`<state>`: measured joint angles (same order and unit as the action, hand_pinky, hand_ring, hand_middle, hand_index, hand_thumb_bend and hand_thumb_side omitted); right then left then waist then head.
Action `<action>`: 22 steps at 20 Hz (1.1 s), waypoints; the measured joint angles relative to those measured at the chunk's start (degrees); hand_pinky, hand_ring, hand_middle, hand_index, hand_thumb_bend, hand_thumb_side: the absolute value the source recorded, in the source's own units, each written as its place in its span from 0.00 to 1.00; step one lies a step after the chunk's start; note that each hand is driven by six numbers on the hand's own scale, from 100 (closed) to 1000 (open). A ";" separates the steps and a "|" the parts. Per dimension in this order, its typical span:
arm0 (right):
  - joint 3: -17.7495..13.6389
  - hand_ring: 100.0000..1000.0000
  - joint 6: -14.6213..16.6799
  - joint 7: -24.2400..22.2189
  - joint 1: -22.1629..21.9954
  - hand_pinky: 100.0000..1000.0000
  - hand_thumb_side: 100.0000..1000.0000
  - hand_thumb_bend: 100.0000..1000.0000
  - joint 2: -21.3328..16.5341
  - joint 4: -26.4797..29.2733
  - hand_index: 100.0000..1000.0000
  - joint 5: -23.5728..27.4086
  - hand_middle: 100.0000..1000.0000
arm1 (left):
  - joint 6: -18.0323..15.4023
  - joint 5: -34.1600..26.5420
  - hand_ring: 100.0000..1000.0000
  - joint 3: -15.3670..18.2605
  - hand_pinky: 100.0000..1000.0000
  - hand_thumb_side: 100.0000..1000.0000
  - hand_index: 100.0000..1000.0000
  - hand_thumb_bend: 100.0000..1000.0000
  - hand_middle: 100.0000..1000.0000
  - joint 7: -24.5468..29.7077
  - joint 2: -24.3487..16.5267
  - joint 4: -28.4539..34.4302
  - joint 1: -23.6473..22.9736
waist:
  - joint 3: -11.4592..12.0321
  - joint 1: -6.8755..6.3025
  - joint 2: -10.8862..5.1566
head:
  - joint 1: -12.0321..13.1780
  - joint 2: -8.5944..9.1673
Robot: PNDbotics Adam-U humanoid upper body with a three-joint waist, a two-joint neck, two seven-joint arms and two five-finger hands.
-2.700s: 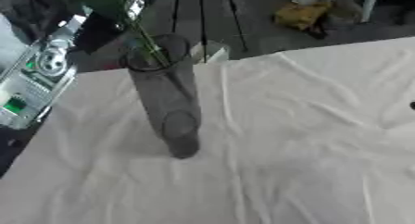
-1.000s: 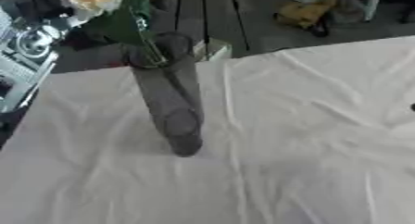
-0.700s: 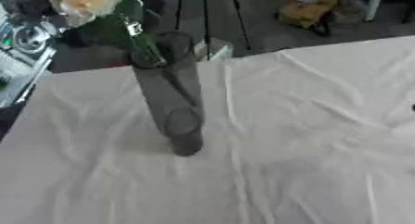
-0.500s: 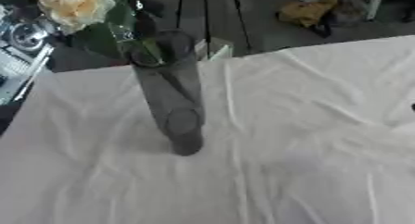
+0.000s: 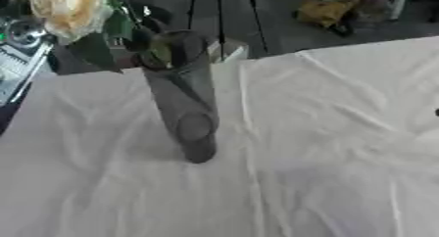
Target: Arrange flowers into the vase.
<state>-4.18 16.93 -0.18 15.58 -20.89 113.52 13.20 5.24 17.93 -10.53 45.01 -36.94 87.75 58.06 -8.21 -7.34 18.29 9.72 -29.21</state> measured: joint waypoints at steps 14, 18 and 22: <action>0.00 0.42 -0.12 0.00 -0.04 0.61 0.98 0.00 0.00 0.00 0.64 0.00 0.38 | -0.40 -0.06 0.92 1.78 0.90 1.00 1.00 0.86 0.95 1.59 -2.02 0.05 -1.07 | 0.15 0.00 -0.09 | -0.01 -0.01; 0.00 0.42 -0.18 0.06 -0.22 0.61 0.98 0.00 0.00 0.00 0.64 0.00 0.38 | -0.64 -0.31 0.92 2.12 0.90 1.00 1.00 0.87 0.94 1.91 -2.93 0.15 -1.54 | 0.16 0.00 -0.09 | -0.03 -0.01; 0.00 0.42 -0.19 0.07 -0.29 0.61 0.98 0.00 0.00 0.00 0.64 0.00 0.38 | -1.09 -0.39 0.92 2.30 0.91 1.00 1.00 0.88 0.94 2.96 -3.82 0.29 -2.04 | 0.23 0.00 -0.09 | -0.07 -0.01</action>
<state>-4.18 16.74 -0.11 15.29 -20.89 113.52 13.20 4.15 17.54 -8.23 47.98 -40.76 88.04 56.02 -7.98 -7.34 18.20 9.65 -29.22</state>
